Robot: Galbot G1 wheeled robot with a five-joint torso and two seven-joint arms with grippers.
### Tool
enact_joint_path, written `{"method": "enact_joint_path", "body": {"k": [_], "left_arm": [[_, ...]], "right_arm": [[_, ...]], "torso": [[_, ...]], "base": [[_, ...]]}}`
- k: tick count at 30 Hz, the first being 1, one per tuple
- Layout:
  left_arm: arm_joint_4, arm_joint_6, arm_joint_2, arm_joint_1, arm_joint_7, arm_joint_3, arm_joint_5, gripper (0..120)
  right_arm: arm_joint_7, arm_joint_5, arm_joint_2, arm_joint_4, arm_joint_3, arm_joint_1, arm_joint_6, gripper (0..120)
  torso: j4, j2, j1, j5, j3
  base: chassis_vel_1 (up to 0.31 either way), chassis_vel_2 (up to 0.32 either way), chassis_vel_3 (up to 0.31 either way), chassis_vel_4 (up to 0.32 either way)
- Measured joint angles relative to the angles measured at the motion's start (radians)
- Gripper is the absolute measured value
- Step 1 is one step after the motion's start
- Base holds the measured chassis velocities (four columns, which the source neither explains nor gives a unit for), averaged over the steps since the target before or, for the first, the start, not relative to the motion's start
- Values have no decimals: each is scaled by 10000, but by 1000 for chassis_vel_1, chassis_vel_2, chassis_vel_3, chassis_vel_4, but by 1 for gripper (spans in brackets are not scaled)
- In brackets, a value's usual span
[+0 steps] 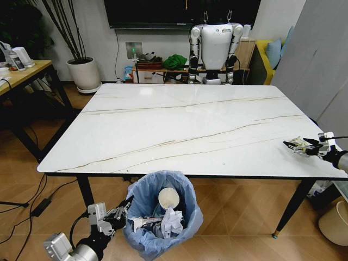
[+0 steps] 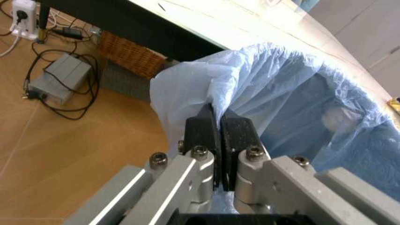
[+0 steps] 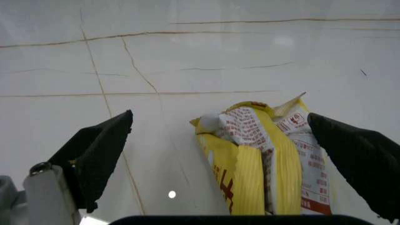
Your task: Pick up the trash bin and place the trash from the table into it.
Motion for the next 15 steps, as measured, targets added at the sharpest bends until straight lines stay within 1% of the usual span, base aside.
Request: {"method": "enact_joint_path", "body": {"k": [2,4,6,8,9,10,12,14,15], "left_arm": [[0,0,0,0,0,0,-1,0],[-2,0,1,4,0,-1,-1,0],[-2,2,-1,5,0,-2,-1,0],[-2,2,-2,6,0,-1,-2,0],[-3,3,-1,-1,0,-3,-4,0],[-3,3,-1,-1,0,-3,-4,0],[-3,5,5,-9,0,-9,-23,0],[-3,5,6,-11,0,-9,-27,0],[-3,6,6,-15,0,-10,-34,0]], "right_arm": [[-4,0,1,-4,-1,2,-3,100],[-34,-1,27,-50,-19,33,-26,93],[-87,0,51,-70,-39,62,-45,84],[-94,1,53,-70,-41,63,-46,82],[-111,7,57,-70,-63,82,-54,74],[-111,7,57,-70,-63,82,-54,74],[-163,8,58,-69,-108,117,-60,62],[-173,9,58,-67,-112,120,-63,61],[-193,10,58,-63,-125,122,-68,55]], "torso": [[0,0,0,0,0],[0,0,0,0,0],[0,0,0,0,0],[0,0,0,0,0],[0,0,0,0,0],[0,0,0,0,0],[0,0,0,0,0],[0,0,0,0,0],[0,0,0,0,0]], "base": [[0,0,0,0],[0,0,0,0],[0,0,0,0],[0,0,0,0],[0,0,0,0],[0,0,0,0],[0,0,0,0],[0,0,0,0],[0,0,0,0]]}}
